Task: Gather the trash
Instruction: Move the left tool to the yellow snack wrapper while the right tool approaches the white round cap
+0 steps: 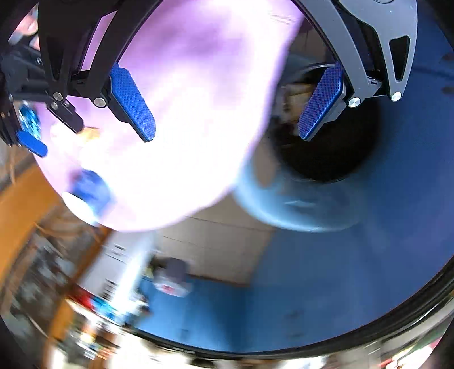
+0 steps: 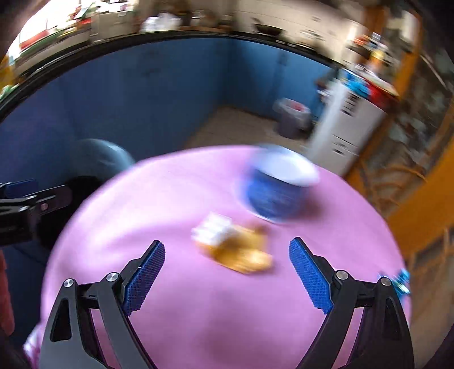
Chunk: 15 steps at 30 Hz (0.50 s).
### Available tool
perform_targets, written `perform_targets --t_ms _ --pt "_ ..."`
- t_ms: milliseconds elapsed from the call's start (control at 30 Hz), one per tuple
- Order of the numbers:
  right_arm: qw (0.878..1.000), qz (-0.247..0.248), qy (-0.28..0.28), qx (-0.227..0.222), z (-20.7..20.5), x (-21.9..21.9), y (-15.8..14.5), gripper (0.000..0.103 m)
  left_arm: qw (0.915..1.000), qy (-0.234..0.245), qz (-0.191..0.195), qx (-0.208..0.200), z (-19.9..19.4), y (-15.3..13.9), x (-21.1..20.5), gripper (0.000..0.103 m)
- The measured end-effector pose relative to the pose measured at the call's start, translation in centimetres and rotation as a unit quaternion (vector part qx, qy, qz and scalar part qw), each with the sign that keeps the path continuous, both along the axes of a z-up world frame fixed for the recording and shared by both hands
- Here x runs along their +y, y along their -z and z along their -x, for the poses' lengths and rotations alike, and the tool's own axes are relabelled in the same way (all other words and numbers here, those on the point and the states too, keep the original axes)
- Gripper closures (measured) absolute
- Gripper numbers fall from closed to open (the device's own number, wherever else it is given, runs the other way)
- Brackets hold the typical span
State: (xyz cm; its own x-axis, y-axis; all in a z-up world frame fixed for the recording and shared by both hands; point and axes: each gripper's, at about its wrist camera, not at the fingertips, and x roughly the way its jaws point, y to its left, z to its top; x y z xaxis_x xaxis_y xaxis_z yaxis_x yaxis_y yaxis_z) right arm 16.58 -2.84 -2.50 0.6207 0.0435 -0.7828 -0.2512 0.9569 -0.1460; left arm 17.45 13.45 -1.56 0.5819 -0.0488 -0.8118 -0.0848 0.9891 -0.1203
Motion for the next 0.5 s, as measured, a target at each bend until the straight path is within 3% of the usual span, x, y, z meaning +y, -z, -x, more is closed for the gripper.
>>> perform_targets --t_ms 200,367,500 --pt "0.998 -0.005 0.056 0.014 -0.9 -7.6 1.6 0.016 0.9936 0.109 -0.026 0.010 -2.6 1.4 -9.9 0.004" --pt "0.997 -0.042 0.060 0.027 -1.7 -10.0 2.6 0.016 0.9895 0.135 -0.043 0.027 -4.4 3.0 -13.3 0.004" --pt "0.997 -0.049 0.050 0.031 -2.4 -10.1 3.6 0.017 0.9891 0.136 -0.025 0.050 -6.1 4.1 -13.9 0.004"
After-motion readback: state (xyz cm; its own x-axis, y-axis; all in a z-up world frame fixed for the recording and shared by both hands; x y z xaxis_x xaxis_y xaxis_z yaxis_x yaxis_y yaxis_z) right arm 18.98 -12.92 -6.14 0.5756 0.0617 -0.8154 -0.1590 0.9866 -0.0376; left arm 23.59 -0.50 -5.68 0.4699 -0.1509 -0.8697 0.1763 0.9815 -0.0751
